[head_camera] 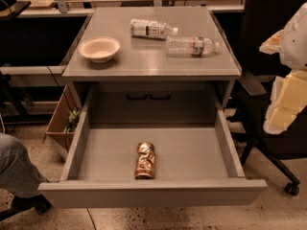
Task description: Pick orange can from top drawer and place on counter
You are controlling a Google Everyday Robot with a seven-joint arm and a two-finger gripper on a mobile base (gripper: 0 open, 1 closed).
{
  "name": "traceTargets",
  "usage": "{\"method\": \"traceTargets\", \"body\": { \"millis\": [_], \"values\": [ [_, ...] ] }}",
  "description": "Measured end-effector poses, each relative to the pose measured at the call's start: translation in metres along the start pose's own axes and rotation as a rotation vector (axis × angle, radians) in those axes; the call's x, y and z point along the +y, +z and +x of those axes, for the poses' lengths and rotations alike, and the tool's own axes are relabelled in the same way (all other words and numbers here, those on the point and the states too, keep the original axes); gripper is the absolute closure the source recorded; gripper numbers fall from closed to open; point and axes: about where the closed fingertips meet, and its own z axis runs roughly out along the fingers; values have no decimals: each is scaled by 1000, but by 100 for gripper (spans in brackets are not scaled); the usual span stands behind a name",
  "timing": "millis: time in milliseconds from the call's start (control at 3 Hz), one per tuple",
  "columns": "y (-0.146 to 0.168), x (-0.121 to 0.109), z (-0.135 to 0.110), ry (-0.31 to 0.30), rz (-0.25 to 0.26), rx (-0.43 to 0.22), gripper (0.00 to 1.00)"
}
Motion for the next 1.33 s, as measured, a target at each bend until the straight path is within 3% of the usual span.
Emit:
{"method": "traceTargets", "body": {
  "millis": [333,1000,1333],
  "values": [
    [1,0,0,-1,0,0,0],
    [91,-34,-31,-146,-31,-74,0],
    [147,-37,-37,-243,-73,-106,0]
  ]
}}
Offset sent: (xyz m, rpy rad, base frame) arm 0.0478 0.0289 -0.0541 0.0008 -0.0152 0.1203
